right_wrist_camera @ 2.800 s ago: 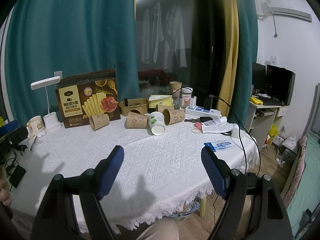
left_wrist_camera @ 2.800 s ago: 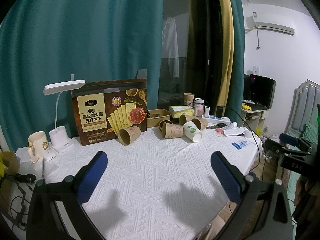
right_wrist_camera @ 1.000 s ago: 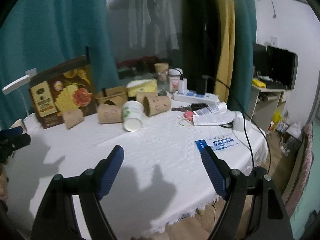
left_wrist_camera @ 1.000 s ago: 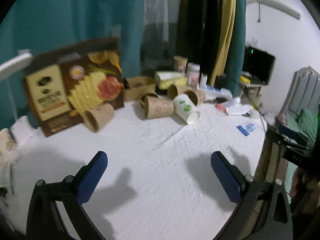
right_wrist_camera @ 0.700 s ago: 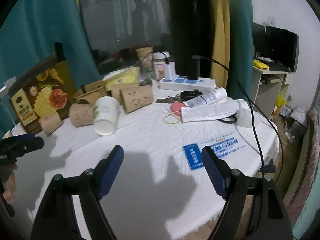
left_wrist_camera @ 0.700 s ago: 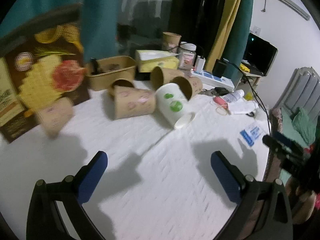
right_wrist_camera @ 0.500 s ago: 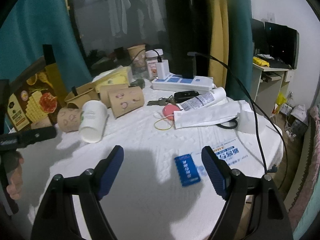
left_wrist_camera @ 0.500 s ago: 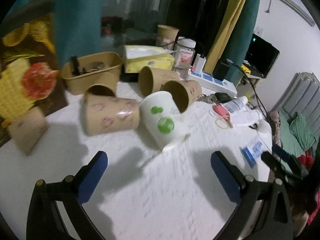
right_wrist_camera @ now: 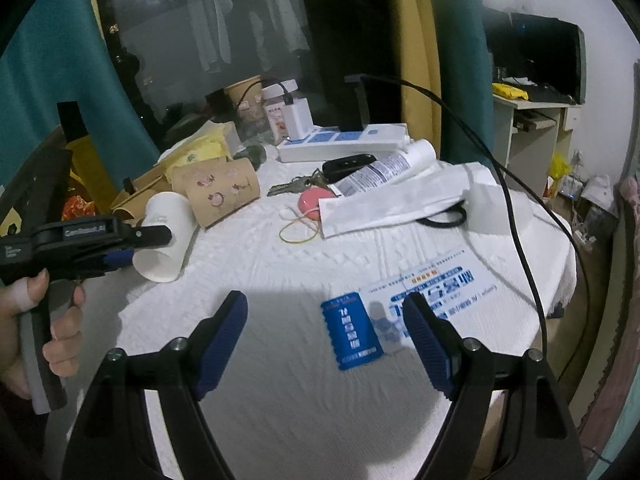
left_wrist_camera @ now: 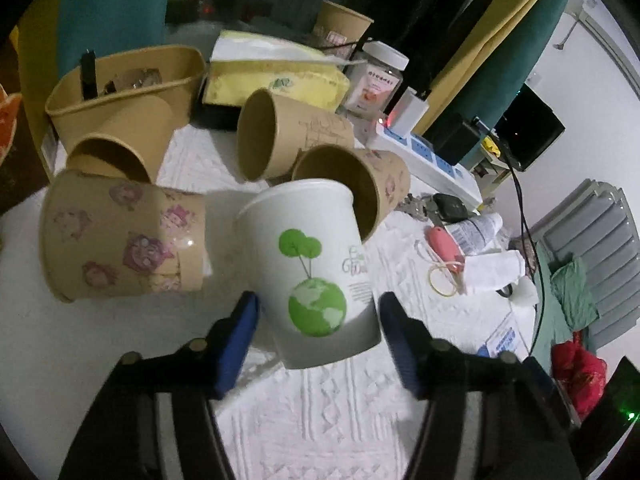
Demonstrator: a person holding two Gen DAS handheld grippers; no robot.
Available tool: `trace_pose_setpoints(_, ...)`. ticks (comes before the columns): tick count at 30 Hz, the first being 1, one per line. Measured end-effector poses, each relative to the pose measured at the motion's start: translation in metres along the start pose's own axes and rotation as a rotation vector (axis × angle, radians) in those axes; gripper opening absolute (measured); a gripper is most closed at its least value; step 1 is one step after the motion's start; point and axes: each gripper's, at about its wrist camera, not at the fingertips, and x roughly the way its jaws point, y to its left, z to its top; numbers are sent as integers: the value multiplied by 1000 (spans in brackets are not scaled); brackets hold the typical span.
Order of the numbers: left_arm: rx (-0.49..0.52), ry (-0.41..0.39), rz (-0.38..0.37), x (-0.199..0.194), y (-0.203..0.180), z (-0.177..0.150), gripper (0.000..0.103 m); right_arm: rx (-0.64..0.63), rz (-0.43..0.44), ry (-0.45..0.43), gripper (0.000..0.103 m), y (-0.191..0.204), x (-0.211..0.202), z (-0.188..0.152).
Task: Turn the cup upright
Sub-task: 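Close the right gripper on the white paper cup and lift it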
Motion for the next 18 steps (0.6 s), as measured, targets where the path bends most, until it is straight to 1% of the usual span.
trace_pose_setpoints(3, 3, -10, -11, -7, -2, -3, 61, -3, 2, -5, 78, 3, -8, -2)
trace_pose_setpoints(6, 8, -22, -30, -24, -7, -8, 61, -9, 6, -25, 78, 10, -24, -3)
trace_pose_setpoints(10, 51, -52, -55, -63, -20, -25, 61, -9, 15, -50, 78, 21, -48, -7)
trace_pose_setpoints(14, 96, -77, -67, -108, -25, -53, 61, -22, 31, -66, 78, 38, -75, -17)
trace_pose_setpoints(18, 116, -95, -67, -153, -16, -94, 61, -38, 55, -67, 78, 59, -98, -36)
